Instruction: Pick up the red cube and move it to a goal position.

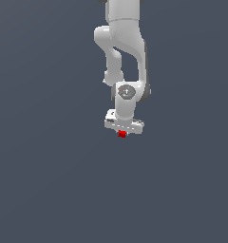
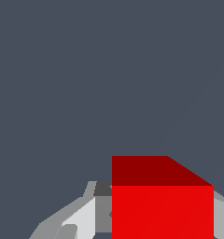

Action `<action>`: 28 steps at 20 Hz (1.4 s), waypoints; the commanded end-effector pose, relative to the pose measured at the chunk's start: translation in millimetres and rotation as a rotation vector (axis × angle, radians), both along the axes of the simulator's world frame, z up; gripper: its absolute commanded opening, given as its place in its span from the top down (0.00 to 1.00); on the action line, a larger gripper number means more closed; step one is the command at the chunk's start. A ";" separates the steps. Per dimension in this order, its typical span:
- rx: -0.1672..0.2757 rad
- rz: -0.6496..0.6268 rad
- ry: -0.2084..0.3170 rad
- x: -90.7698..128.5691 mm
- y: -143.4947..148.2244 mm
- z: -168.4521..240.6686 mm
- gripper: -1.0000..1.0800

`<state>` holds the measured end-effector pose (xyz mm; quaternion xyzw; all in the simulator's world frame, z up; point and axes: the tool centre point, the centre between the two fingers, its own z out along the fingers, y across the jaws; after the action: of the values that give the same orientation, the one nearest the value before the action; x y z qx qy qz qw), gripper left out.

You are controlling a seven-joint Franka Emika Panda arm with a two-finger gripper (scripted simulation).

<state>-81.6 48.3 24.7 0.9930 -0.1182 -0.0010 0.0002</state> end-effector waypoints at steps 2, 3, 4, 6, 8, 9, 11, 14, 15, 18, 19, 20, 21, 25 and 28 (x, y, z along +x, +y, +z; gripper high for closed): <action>0.000 0.000 -0.001 5.2 1.8 10.4 1.00; 0.000 0.000 -0.001 7.2 2.5 14.5 1.00; 0.000 0.000 -0.001 9.4 3.3 19.1 1.00; 0.000 0.000 -0.001 14.4 5.0 29.6 1.00; 0.000 0.000 -0.001 20.4 7.1 41.9 1.00; 0.000 0.000 -0.001 23.8 8.3 48.8 1.00; 0.000 0.000 -0.001 31.2 10.8 63.9 1.00; 0.000 0.000 -0.002 43.8 15.0 89.4 1.00; 0.000 0.000 -0.002 48.3 16.5 98.4 1.00; 0.000 0.000 -0.002 62.2 21.1 125.6 1.00; 0.000 0.000 -0.002 66.9 22.7 134.6 1.00; 0.000 0.000 -0.002 71.6 24.2 143.6 1.00; 0.000 0.000 -0.002 76.1 25.7 152.2 1.00; 0.000 0.000 -0.002 92.1 30.9 181.6 1.00; 0.000 0.000 -0.002 101.7 33.9 198.5 1.00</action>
<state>15.4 80.7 214.3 0.9930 -0.1182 0.0004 0.0002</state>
